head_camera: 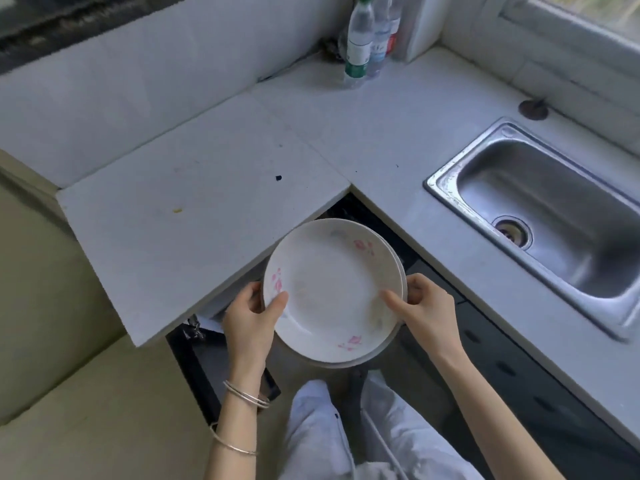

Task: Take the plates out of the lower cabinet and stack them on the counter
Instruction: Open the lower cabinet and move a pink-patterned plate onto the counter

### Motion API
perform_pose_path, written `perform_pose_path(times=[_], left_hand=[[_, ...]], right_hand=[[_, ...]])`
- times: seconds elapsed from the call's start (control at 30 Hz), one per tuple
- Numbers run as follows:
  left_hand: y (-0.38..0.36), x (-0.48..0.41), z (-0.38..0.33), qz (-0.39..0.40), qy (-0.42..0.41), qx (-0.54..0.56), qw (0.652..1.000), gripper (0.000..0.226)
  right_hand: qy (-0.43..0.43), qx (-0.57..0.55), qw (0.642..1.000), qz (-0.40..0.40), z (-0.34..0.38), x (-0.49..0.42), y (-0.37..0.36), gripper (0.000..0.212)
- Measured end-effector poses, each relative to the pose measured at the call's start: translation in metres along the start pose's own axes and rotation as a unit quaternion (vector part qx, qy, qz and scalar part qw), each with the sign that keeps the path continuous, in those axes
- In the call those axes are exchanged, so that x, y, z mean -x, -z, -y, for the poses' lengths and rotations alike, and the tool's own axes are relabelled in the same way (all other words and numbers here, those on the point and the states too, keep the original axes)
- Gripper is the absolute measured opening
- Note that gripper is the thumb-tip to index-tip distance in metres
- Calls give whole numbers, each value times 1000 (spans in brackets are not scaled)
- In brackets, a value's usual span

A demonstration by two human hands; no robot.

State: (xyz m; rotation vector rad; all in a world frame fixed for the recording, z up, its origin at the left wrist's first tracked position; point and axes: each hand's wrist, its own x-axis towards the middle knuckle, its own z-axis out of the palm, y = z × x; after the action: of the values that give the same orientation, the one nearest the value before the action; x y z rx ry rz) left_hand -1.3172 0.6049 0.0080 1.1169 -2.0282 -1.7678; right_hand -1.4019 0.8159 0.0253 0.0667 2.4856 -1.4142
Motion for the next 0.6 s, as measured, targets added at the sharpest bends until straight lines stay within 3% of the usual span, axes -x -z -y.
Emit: perform_pose_path(times=[0.27,0.6], left_hand=[[0,-17,-2,190,-80,-69,976,13],[3,38,7,427,-138,-134,883,10]], right_hand=[[-83,-44,978,-187,-18,78,-12,16],[-205,-133,887,-391,-40,235,-46,15]])
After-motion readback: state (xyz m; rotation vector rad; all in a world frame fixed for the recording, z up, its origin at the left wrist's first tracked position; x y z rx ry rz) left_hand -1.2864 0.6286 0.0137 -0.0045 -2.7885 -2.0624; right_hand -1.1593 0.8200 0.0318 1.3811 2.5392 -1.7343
